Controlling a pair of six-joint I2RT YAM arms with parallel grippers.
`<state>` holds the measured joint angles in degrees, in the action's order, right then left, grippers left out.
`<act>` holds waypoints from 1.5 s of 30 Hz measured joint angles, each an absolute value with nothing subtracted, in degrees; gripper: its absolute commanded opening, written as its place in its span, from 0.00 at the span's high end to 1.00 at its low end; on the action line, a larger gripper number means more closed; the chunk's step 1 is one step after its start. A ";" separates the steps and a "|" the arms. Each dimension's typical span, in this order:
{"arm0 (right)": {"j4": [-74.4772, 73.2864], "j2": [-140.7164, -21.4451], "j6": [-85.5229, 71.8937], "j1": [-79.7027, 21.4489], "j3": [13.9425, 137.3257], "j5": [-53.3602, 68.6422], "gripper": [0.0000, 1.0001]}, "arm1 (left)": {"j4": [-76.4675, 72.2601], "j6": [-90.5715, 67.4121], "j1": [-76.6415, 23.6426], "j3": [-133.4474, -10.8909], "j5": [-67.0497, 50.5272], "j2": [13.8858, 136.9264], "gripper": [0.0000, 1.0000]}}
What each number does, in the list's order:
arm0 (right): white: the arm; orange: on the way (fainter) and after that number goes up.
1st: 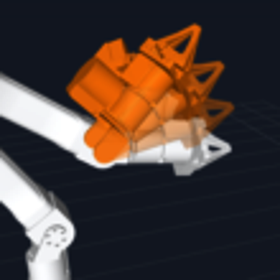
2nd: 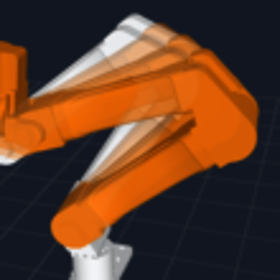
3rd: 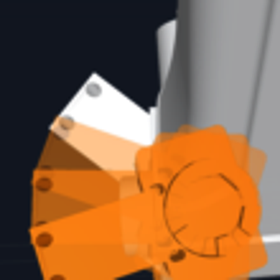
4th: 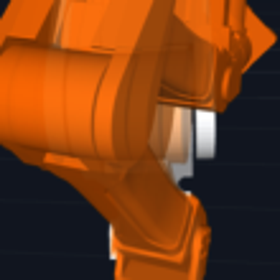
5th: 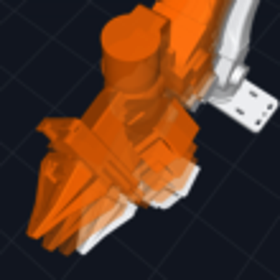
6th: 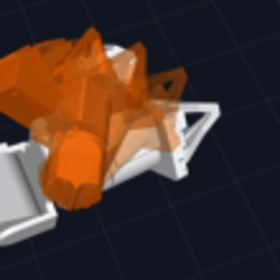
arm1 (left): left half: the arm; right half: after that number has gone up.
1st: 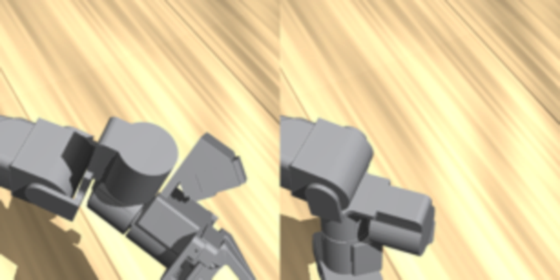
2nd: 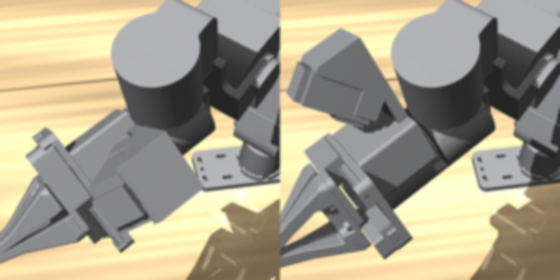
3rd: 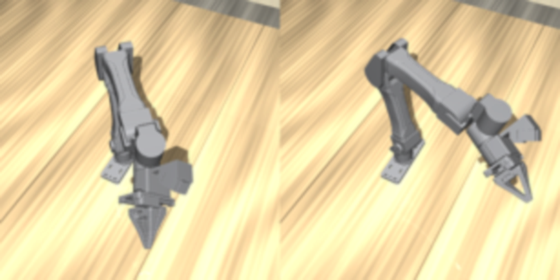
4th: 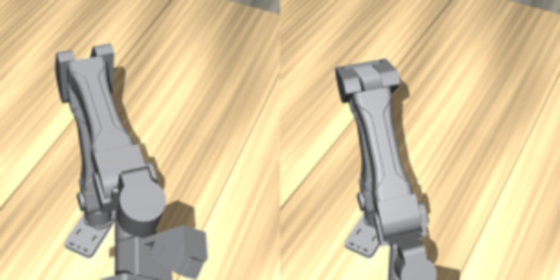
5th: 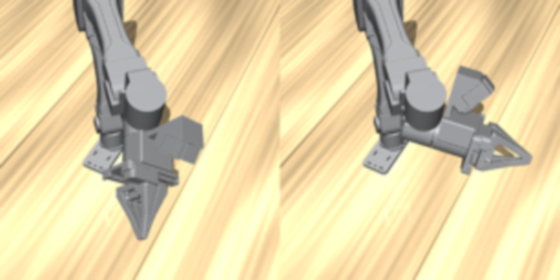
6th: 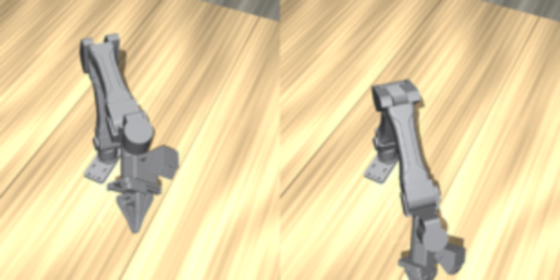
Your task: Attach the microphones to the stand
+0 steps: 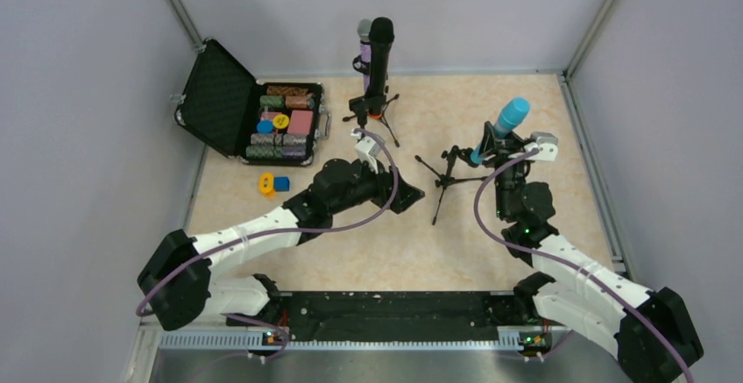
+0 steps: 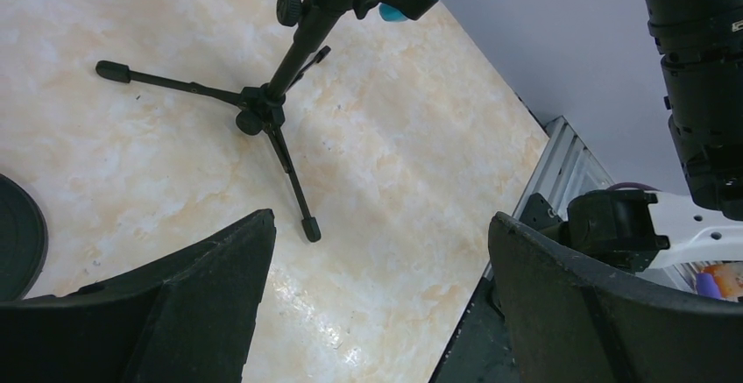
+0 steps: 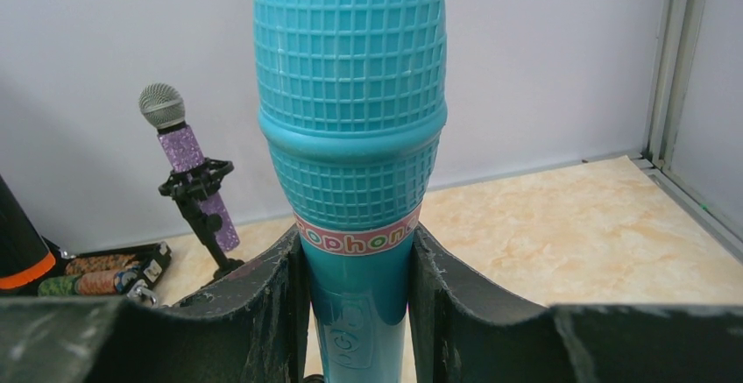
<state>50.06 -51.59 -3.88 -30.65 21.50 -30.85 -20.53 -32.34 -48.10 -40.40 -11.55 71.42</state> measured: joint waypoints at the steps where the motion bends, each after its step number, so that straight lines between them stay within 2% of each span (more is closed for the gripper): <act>1: 49.98 -51.57 -3.95 -30.65 21.52 -30.85 0.87 | -20.56 -32.08 -48.10 -40.40 -11.55 71.53 0.05; 4: 48.07 -50.85 -4.58 -30.65 22.02 -30.79 0.43 | -20.80 -30.39 -48.10 -40.40 -11.60 71.94 0.05; 5: 47.18 -50.39 -5.02 -30.65 22.17 -30.72 0.36 | -21.02 -29.76 -48.10 -40.40 -11.73 72.14 0.05; 7: 41.23 -49.47 -6.22 -30.92 21.87 -30.26 0.27 | -21.56 -28.05 -48.10 -40.53 -12.36 72.71 0.05; 12: 27.20 -49.30 -9.28 -31.07 20.97 -29.02 0.15 | -23.27 -22.44 -48.10 -41.85 -15.55 75.48 0.05; 17: 19.59 -45.69 -11.53 -31.11 22.24 -26.87 0.11 | -25.26 -16.75 -48.10 -43.22 -18.24 78.96 0.06; 32: -0.08 -30.63 -16.40 -31.14 24.49 -25.96 0.10 | -29.61 -5.98 -48.10 -56.49 -20.78 96.66 0.09; 45: -6.52 -25.15 -16.80 -31.14 25.87 -27.31 0.12 | -30.85 0.14 -48.03 -68.34 -19.46 107.11 0.12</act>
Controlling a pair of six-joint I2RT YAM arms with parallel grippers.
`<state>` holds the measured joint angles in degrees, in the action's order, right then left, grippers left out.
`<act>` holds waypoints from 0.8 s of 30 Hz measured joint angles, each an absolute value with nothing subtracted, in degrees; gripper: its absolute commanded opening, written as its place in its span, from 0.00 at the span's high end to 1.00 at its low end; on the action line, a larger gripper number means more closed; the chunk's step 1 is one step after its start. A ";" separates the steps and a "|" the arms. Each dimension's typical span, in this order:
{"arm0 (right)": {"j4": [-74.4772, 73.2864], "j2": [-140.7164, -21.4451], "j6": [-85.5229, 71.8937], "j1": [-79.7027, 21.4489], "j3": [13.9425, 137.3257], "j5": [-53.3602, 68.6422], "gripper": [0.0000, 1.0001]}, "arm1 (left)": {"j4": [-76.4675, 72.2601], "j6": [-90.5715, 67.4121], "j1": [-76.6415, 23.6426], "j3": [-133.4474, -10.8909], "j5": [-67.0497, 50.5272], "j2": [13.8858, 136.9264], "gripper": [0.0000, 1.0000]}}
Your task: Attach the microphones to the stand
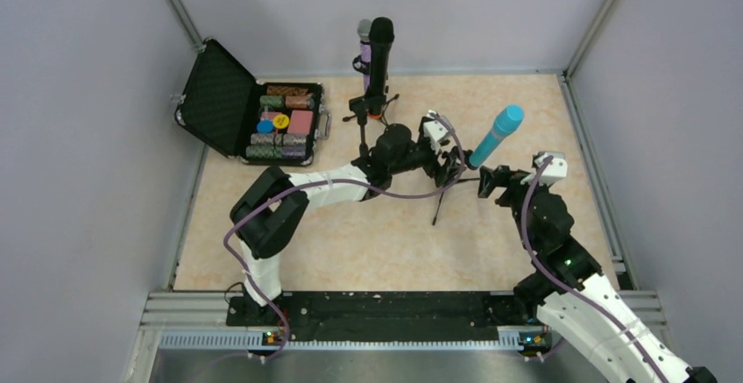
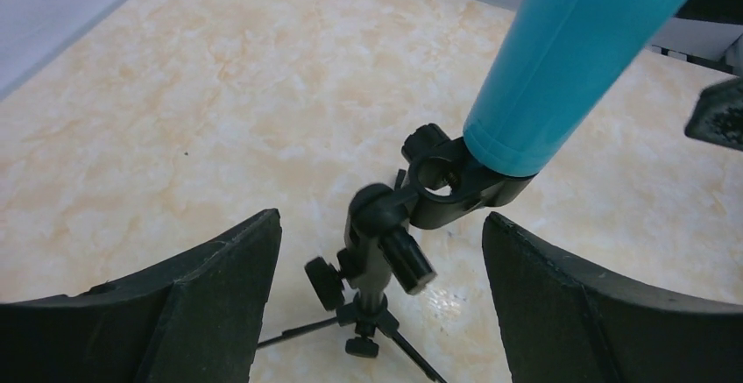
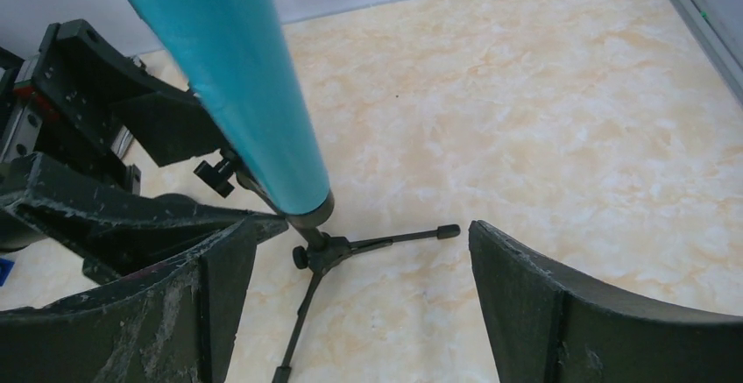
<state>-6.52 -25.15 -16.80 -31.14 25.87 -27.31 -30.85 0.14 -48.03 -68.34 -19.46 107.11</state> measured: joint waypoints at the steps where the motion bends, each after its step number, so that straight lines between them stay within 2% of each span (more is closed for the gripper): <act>1: -7.05 -25.15 -16.82 -31.14 26.04 -27.27 0.12 | -30.85 0.51 -48.01 -69.01 -19.46 107.63 0.13; 6: -8.99 -25.15 -17.19 -31.14 26.72 -26.72 0.13 | -30.87 2.09 -47.72 -72.62 -19.49 110.91 0.19; 12: -9.91 -25.15 -17.69 -31.14 26.81 -26.63 0.13 | -30.83 2.96 -47.46 -72.97 -20.53 112.22 0.52; 16: -9.93 -25.15 -18.11 -31.14 26.81 -26.46 0.13 | -32.29 4.60 -47.33 -73.21 -21.85 112.22 0.67; 19: -9.89 -25.15 -18.26 -31.14 26.79 -26.44 0.13 | -32.56 4.19 -47.24 -73.23 -23.73 112.22 0.72; 24: -8.91 -25.15 -18.28 -31.14 25.91 -25.80 0.13 | -33.36 3.97 -47.24 -72.73 -26.00 112.22 0.97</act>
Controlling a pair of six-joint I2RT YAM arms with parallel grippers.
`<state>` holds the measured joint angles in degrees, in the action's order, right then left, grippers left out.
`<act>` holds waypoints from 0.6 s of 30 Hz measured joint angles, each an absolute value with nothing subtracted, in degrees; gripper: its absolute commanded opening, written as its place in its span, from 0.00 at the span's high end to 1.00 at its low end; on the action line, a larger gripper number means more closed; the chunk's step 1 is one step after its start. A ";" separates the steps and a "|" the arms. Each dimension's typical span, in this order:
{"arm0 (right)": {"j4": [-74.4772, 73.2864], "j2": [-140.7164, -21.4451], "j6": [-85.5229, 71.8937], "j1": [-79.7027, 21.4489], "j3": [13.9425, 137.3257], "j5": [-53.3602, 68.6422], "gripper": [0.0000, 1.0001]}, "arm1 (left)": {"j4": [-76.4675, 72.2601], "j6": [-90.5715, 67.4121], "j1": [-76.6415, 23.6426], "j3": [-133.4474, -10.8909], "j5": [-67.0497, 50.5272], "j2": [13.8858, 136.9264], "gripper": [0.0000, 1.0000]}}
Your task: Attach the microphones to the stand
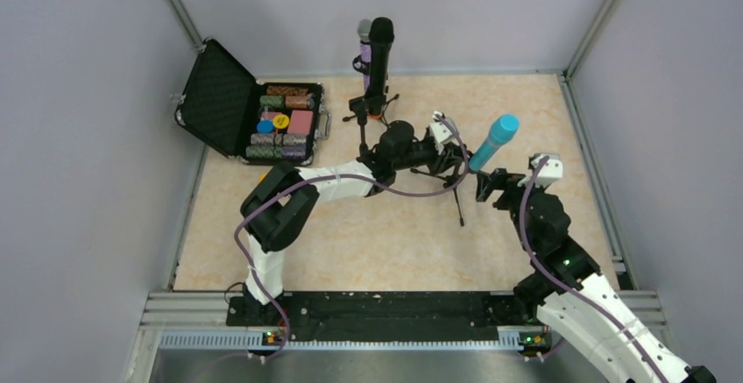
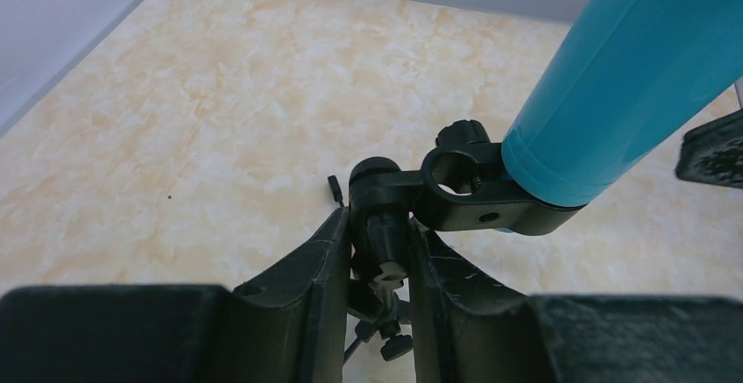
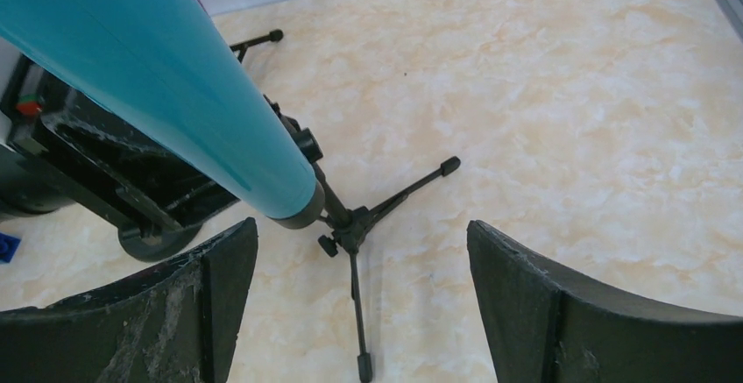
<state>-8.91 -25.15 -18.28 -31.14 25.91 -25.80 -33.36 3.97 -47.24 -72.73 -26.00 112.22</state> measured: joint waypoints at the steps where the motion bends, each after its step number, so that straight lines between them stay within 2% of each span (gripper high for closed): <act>1: -8.58 -25.15 -18.28 -31.14 25.45 -25.47 0.13 | -33.52 3.90 -47.20 -72.60 -26.37 112.22 1.00; 18: -6.35 -24.56 -18.22 -31.14 20.51 -22.57 0.13 | -34.74 2.94 -46.98 -68.60 -29.69 106.65 1.00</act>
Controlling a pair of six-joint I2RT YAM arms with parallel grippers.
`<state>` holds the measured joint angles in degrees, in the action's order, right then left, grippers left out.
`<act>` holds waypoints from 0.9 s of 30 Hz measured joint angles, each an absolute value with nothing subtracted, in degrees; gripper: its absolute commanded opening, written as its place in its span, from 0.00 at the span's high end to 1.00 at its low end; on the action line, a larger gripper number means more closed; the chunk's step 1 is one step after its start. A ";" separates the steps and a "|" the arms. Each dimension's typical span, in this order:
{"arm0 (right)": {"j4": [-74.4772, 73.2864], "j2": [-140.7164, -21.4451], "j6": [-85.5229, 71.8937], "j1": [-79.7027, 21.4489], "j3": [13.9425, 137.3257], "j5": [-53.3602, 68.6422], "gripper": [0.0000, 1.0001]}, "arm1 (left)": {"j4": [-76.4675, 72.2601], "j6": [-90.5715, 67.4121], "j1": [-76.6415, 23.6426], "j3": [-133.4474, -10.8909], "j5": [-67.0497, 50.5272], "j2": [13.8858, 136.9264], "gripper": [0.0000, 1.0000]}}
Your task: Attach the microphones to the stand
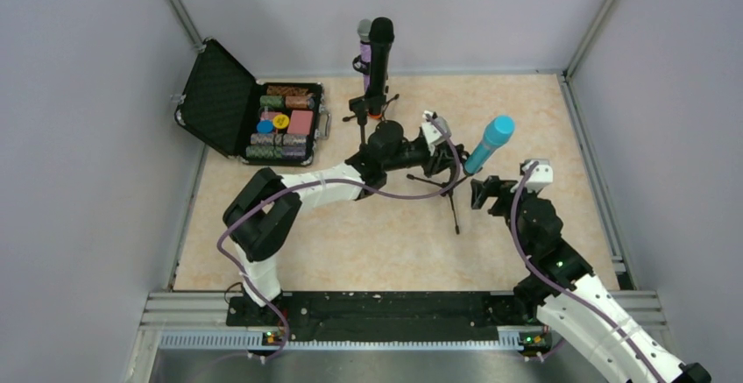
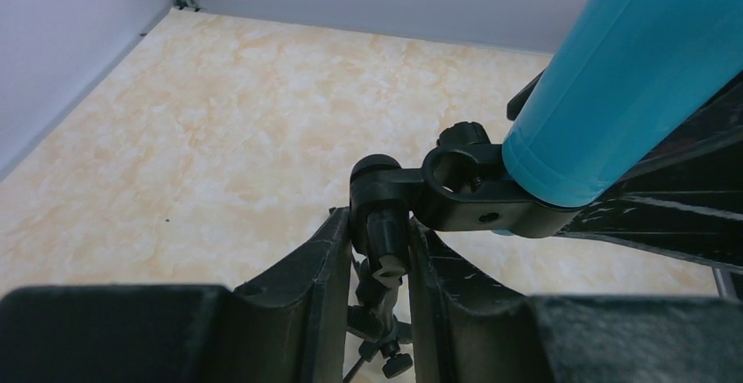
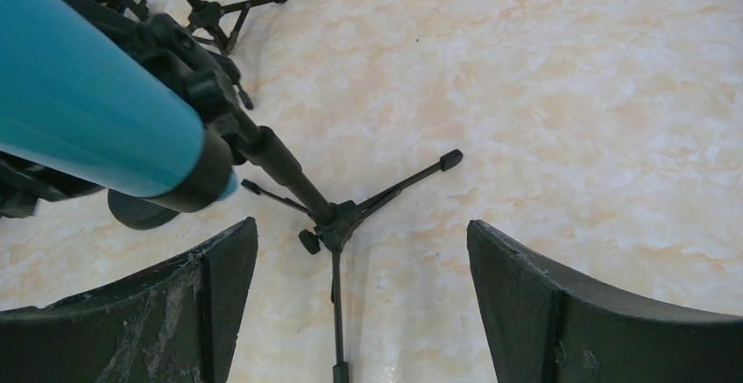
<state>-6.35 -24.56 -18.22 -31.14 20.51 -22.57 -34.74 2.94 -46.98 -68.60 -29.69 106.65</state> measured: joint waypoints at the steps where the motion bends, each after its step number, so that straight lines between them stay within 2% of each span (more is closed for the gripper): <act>1: -6.24 -24.53 -18.22 -31.14 20.29 -22.55 0.13 | -34.79 2.94 -46.98 -68.25 -29.74 105.86 1.00; 15: -3.81 -24.82 -18.22 -31.14 17.54 -21.06 0.13 | -31.00 2.55 -46.98 -67.48 -28.86 99.31 1.00; 27: 4.08 -30.72 -17.91 -31.14 16.86 -17.47 0.11 | -25.30 -0.60 -46.98 -74.50 -28.80 95.37 1.00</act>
